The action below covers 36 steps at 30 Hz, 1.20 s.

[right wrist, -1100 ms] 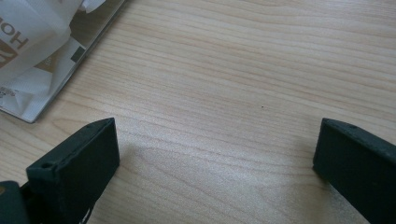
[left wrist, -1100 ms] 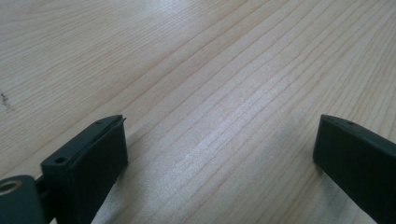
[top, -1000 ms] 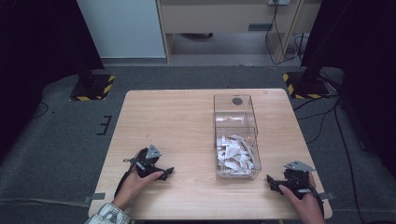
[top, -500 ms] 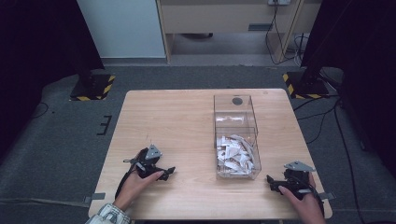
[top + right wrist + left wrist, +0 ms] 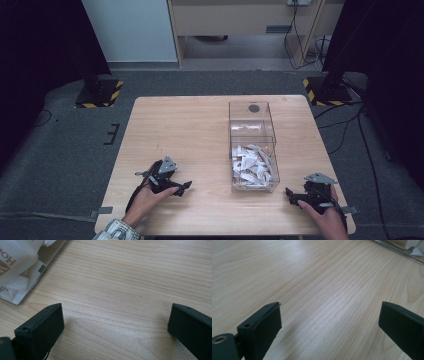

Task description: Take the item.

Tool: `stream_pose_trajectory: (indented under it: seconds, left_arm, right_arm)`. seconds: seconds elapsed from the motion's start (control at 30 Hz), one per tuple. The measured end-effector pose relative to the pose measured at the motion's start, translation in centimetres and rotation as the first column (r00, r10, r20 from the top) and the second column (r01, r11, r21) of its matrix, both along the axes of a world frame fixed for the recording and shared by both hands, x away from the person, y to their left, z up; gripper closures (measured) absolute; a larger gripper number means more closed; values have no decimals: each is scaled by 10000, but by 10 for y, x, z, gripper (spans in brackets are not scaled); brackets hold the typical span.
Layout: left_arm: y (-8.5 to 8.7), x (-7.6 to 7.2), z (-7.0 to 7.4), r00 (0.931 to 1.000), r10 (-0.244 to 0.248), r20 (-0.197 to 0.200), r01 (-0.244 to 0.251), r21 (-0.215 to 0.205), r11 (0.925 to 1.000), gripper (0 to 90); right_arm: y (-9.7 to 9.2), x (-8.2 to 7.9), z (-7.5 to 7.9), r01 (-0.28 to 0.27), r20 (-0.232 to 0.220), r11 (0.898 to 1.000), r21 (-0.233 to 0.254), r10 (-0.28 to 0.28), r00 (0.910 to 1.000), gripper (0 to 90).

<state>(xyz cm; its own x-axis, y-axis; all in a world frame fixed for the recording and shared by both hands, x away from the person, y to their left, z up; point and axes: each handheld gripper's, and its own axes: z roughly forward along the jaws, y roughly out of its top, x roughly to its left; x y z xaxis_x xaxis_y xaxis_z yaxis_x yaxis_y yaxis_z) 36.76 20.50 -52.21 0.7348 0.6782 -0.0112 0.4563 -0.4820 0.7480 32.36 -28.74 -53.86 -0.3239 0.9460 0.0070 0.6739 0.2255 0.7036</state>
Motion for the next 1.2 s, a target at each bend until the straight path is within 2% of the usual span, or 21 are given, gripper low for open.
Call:
stream_pose_trajectory:
  seconds: [0.47,0.7,0.9,1.1,1.2]
  left_arm:
    - [-13,-9,10,9979,-600,259,604,-155,9981,41]
    - [-14,-11,18,9961,-780,414,791,-256,9965,43]
    - [-15,-11,27,9950,-784,613,815,-499,9954,48]
    - [-16,-11,33,9939,-865,680,905,-584,9942,49]
    - [-20,-8,36,9926,-990,700,1025,-484,9936,49]
  right_arm:
    - [0,0,0,1,-3,10000,2,-1,10000,8]
    - [0,0,0,2,-3,10000,2,-2,10000,8]
    - [0,0,0,-1,-2,10000,2,1,10000,8]
    - [0,0,0,1,-2,10000,3,-1,10000,8]
    - [0,0,0,-1,2,10000,4,1,10000,8]
